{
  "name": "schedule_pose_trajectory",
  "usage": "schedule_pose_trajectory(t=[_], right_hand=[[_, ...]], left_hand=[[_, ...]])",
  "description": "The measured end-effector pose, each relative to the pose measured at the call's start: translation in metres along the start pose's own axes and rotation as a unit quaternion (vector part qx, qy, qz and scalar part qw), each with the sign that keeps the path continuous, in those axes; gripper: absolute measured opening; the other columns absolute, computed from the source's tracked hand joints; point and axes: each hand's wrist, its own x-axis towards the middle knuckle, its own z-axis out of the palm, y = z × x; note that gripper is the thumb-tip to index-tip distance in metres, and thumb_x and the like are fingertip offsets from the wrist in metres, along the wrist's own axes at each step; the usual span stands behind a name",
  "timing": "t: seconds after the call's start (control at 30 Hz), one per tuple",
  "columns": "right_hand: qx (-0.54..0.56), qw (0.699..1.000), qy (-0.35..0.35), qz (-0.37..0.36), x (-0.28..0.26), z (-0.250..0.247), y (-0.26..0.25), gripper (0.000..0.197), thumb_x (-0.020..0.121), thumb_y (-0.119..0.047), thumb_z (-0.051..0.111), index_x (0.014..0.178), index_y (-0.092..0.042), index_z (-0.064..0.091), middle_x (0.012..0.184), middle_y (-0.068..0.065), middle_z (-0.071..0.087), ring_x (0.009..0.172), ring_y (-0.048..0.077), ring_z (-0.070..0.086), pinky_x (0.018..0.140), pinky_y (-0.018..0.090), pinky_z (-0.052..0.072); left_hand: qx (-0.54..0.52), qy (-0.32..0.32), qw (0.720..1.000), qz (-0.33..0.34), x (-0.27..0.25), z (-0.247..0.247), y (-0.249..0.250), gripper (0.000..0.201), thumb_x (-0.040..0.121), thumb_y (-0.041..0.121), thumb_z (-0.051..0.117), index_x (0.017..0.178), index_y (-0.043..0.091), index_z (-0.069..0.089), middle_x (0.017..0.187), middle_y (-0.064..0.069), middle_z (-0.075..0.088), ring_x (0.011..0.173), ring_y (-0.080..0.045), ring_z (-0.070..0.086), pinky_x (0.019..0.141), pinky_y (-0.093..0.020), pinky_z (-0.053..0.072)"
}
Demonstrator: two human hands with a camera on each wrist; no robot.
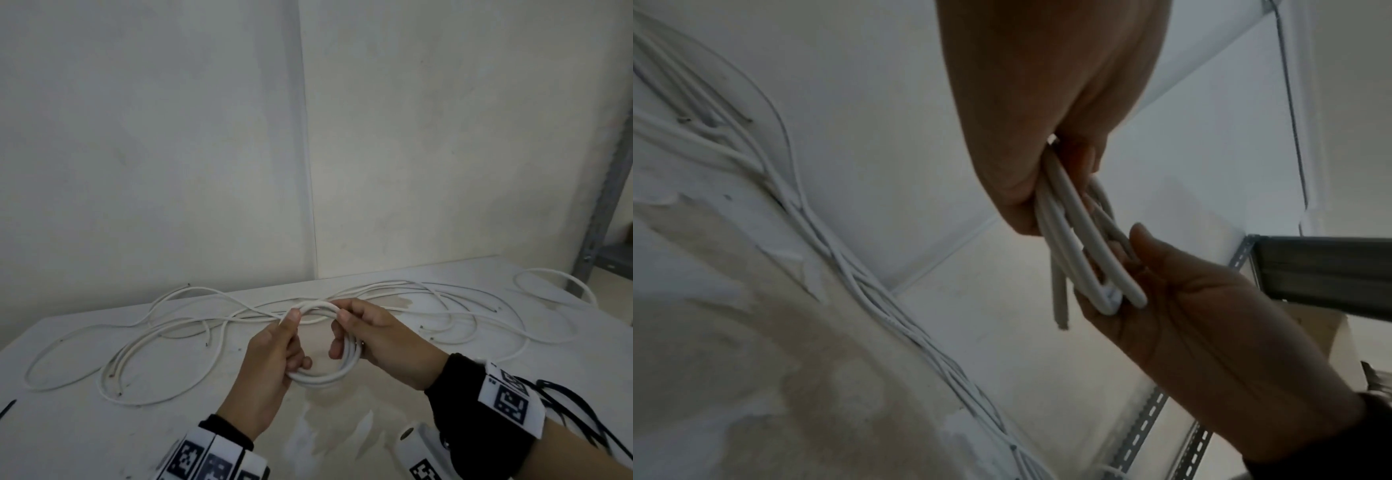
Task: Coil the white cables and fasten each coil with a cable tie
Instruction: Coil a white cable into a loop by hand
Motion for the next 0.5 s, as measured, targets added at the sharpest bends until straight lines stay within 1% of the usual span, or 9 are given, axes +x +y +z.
schedule_pose_trajectory(t=[0.07, 0.13, 0.23, 0.27, 0.3, 0.33, 0.37, 0.43, 0.5], right_hand=[[-0.043, 0.999, 0.006, -0.017, -0.003, -0.003, 0.001, 0.021, 0.098, -0.011, 0.036, 0.114, -0.011, 0.05, 0.074, 0.001, 0.047, 0.055, 0.007, 0.055, 0.06, 0.02, 0.047], [-0.092, 0.995, 0.003, -0.027, -0.007, -0.007, 0.001, 0.02, 0.099, -0.01, 0.035, 0.108, -0.016, 0.051, 0.073, -0.001, 0.044, 0.053, 0.005, 0.05, 0.06, 0.02, 0.046], [-0.147, 0.989, -0.015, -0.015, -0.015, -0.014, 0.002, 0.019, 0.099, -0.012, 0.035, 0.11, -0.015, 0.051, 0.071, -0.004, 0.042, 0.053, 0.002, 0.047, 0.06, 0.019, 0.044], [-0.161, 0.987, -0.021, -0.009, -0.017, -0.016, 0.002, 0.019, 0.099, -0.013, 0.036, 0.112, -0.012, 0.05, 0.071, -0.004, 0.041, 0.053, 0.003, 0.046, 0.06, 0.019, 0.043], [-0.172, 0.985, -0.026, -0.005, -0.02, -0.017, 0.002, 0.021, 0.099, -0.013, 0.036, 0.114, -0.009, 0.05, 0.071, -0.004, 0.041, 0.054, 0.004, 0.046, 0.061, 0.02, 0.043], [-0.179, 0.983, -0.028, -0.002, -0.022, -0.019, 0.001, 0.021, 0.099, -0.013, 0.037, 0.114, -0.007, 0.051, 0.071, -0.004, 0.041, 0.055, 0.004, 0.045, 0.061, 0.02, 0.043], [-0.182, 0.983, -0.028, -0.003, -0.025, -0.022, 0.0, 0.021, 0.099, -0.013, 0.037, 0.114, -0.008, 0.051, 0.071, -0.004, 0.041, 0.055, 0.004, 0.045, 0.061, 0.02, 0.043], [-0.178, 0.984, -0.019, -0.004, -0.03, -0.027, -0.001, 0.02, 0.099, -0.014, 0.037, 0.113, -0.012, 0.052, 0.072, -0.004, 0.043, 0.055, 0.003, 0.046, 0.061, 0.019, 0.043], [-0.161, 0.987, -0.005, -0.001, -0.037, -0.034, -0.002, 0.021, 0.099, -0.017, 0.037, 0.114, -0.015, 0.051, 0.076, -0.005, 0.049, 0.059, 0.005, 0.05, 0.064, 0.02, 0.043]], left_hand=[[0.007, -0.019, 1.0, -0.024, 0.001, -0.001, -0.003, 0.036, 0.094, 0.028, 0.048, 0.062, 0.011, 0.042, 0.046, 0.004, 0.032, 0.04, -0.011, 0.037, 0.06, -0.03, 0.048], [0.026, -0.057, 0.996, -0.065, 0.001, -0.003, -0.002, 0.04, 0.093, 0.028, 0.048, 0.059, 0.007, 0.051, 0.046, -0.004, 0.044, 0.045, -0.018, 0.053, 0.069, -0.037, 0.052], [0.069, -0.111, 0.985, -0.111, 0.001, 0.001, 0.002, 0.048, 0.094, 0.03, 0.042, 0.059, 0.004, 0.061, 0.053, -0.012, 0.058, 0.054, -0.024, 0.063, 0.071, -0.039, 0.055], [0.082, -0.122, 0.983, -0.111, 0.001, 0.004, 0.002, 0.049, 0.095, 0.032, 0.041, 0.061, 0.003, 0.063, 0.053, -0.011, 0.059, 0.053, -0.024, 0.062, 0.072, -0.04, 0.054], [0.096, -0.126, 0.982, -0.105, 0.001, 0.009, 0.0, 0.049, 0.095, 0.034, 0.04, 0.063, 0.003, 0.062, 0.052, -0.009, 0.055, 0.051, -0.022, 0.059, 0.068, -0.038, 0.053], [0.11, -0.126, 0.981, -0.097, 0.001, 0.015, -0.001, 0.048, 0.094, 0.037, 0.041, 0.063, 0.004, 0.058, 0.048, -0.004, 0.049, 0.046, -0.019, 0.052, 0.06, -0.034, 0.05], [0.12, -0.124, 0.981, -0.089, 0.0, 0.021, -0.003, 0.046, 0.094, 0.038, 0.043, 0.062, 0.006, 0.054, 0.046, 0.0, 0.04, 0.042, -0.016, 0.042, 0.053, -0.03, 0.044], [0.119, -0.114, 0.983, -0.082, -0.003, 0.032, -0.006, 0.043, 0.093, 0.038, 0.046, 0.059, 0.012, 0.043, 0.047, 0.005, 0.026, 0.04, -0.011, 0.026, 0.045, -0.023, 0.033], [0.108, -0.103, 0.986, -0.072, -0.005, 0.041, -0.008, 0.041, 0.092, 0.036, 0.047, 0.059, 0.016, 0.036, 0.049, 0.006, 0.022, 0.04, -0.009, 0.021, 0.042, -0.021, 0.029]])
